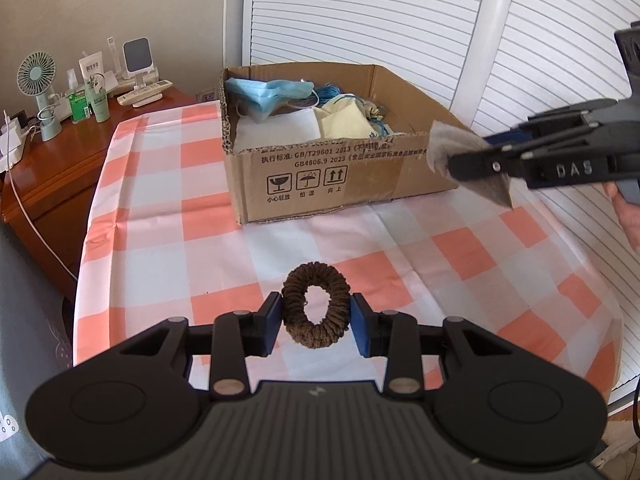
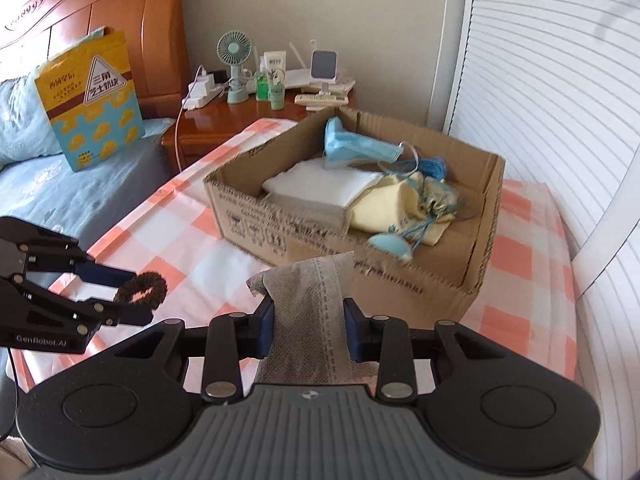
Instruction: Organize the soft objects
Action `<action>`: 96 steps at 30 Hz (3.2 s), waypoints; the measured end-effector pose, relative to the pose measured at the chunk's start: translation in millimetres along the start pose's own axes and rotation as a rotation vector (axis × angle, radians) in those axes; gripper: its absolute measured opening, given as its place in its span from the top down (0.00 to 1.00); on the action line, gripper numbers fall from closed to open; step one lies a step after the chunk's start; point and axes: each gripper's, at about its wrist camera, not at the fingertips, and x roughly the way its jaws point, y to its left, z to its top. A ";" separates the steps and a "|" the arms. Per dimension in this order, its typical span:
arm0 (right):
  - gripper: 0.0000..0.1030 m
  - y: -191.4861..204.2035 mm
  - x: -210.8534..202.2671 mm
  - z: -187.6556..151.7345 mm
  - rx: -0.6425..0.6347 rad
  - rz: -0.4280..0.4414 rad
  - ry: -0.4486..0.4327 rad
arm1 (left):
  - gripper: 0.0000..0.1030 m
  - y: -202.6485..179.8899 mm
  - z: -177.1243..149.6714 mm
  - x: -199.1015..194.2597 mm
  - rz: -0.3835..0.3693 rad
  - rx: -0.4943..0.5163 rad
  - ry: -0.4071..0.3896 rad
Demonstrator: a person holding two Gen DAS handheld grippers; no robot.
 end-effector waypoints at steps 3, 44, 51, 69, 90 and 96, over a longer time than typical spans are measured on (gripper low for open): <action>0.62 -13.0 -3.2 19.4 -0.003 -0.042 -0.040 | 0.66 -0.2 8.7 -0.9 -0.015 0.004 -0.008; 0.00 -47.5 -0.1 20.5 0.287 -0.238 -0.020 | 0.01 -9.2 131.1 41.4 0.210 0.074 -0.196; 0.00 -35.4 -8.0 12.1 0.366 -0.360 0.000 | 0.01 -31.0 95.7 7.9 0.312 0.069 -0.205; 0.00 -2.2 -36.3 -0.3 0.396 -0.400 -0.028 | 0.01 -40.9 77.0 -13.9 0.292 -0.059 -0.074; 0.00 -0.7 -40.5 -1.2 0.391 -0.391 -0.039 | 0.01 -44.6 80.3 -18.9 0.312 -0.062 -0.083; 0.00 -0.5 -41.6 -1.0 0.393 -0.390 -0.042 | 0.01 -44.3 79.8 -19.6 0.314 -0.062 -0.083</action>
